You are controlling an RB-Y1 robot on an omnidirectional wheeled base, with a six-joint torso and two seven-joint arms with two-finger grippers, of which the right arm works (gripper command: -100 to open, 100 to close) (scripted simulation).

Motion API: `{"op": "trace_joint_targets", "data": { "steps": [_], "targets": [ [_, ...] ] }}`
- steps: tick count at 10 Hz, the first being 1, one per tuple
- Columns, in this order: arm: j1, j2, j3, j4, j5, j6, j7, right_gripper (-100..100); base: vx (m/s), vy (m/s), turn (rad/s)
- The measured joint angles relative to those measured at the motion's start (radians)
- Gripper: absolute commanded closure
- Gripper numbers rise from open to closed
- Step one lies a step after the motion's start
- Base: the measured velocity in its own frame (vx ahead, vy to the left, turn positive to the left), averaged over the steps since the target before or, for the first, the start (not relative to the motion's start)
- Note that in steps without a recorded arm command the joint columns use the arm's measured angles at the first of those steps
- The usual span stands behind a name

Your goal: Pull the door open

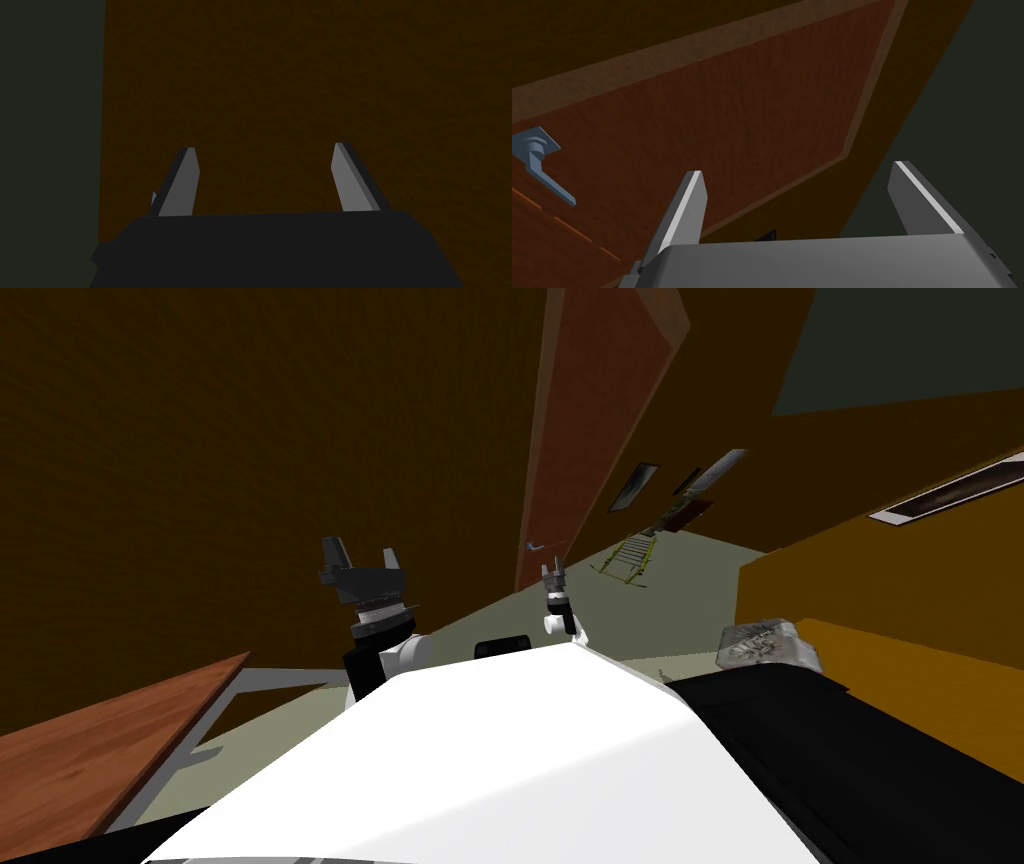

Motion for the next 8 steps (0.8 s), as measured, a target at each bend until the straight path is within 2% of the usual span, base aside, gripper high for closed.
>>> {"op": "trace_joint_targets", "data": {
  "steps": [1,2,6,8],
  "targets": [
    [-0.009,-0.002,0.000,0.024,-0.001,-0.002,0.001,-100,0.044,-0.048,0.085],
    [-0.021,-0.007,-0.002,0.060,-0.004,-0.012,0.001,-100,0.062,-0.071,0.176],
    [-0.052,-0.028,-0.002,0.173,-0.015,-0.053,-0.001,-100,0.048,-0.072,0.082],
    [-0.066,-0.031,0.000,0.212,-0.018,-0.057,0.002,-100,0.033,-0.064,0.064]
  ]
}}
